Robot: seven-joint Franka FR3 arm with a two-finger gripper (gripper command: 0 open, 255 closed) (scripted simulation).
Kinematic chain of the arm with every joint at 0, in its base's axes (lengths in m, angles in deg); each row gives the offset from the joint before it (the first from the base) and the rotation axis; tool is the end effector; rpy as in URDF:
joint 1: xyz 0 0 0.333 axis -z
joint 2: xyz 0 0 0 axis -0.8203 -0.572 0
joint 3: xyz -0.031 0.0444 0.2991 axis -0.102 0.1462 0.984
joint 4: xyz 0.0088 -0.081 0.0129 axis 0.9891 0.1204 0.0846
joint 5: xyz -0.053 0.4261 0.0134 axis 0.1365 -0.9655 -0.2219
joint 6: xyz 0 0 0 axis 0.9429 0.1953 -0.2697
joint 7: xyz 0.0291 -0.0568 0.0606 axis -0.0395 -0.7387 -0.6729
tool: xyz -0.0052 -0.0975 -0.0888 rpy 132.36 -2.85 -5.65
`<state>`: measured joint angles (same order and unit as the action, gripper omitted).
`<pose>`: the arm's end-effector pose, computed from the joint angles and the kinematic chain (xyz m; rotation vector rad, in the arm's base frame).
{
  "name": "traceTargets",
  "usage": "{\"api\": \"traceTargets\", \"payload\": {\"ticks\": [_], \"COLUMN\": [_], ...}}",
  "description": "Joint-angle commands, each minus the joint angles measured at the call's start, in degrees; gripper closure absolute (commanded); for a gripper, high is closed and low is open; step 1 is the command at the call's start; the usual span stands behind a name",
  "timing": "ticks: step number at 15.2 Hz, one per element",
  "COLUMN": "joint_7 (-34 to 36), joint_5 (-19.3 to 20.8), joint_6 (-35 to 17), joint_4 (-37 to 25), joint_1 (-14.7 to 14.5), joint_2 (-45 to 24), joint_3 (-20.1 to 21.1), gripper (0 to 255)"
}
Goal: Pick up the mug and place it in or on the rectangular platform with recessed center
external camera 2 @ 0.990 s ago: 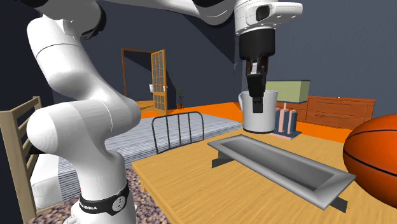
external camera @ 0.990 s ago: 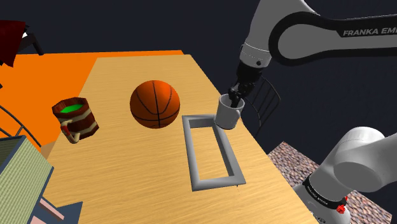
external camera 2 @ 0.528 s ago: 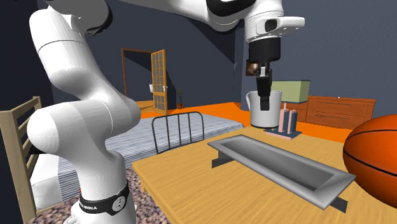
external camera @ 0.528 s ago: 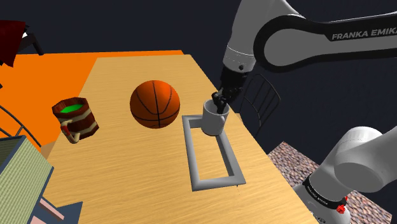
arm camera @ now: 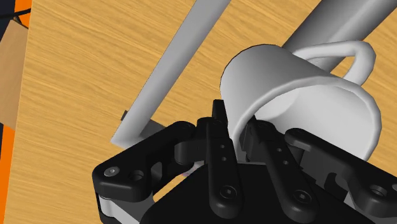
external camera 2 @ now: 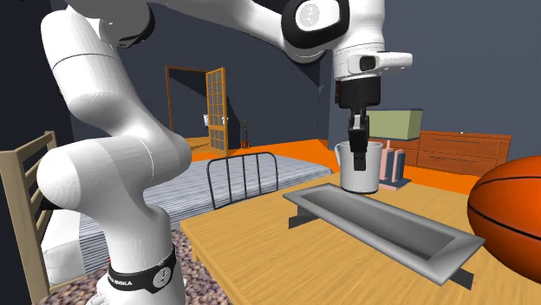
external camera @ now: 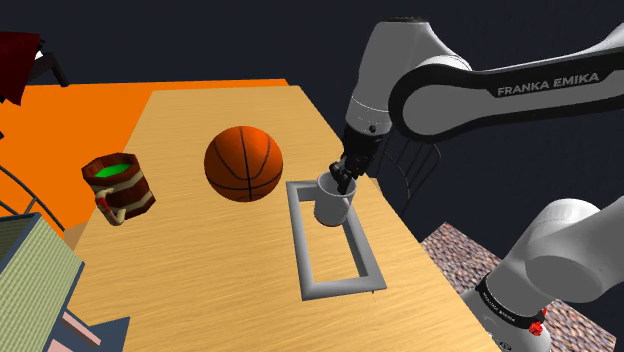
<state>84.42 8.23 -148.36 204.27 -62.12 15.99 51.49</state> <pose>0.4006 0.2536 0.4382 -3.0691 -0.0943 -0.1287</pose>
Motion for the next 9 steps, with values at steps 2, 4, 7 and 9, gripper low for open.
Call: {"api": "traceTargets", "payload": {"ticks": [2, 4, 7, 9], "joint_7": [0.01, -0.01, -0.01, -0.01], "joint_5": [-0.18, -0.28, -0.4, -0.39], "joint_6": [-2.56, -4.22, -6.3, -6.3], "joint_4": [1.87, 3.04, 4.44, 4.43], "joint_1": [-0.07, -0.1, -0.12, -0.12], "joint_2": [-0.64, -1.14, -1.82, -1.84], "joint_3": [0.46, 0.74, 1.1, 1.1], "gripper": [255, 255, 255, 255]}}
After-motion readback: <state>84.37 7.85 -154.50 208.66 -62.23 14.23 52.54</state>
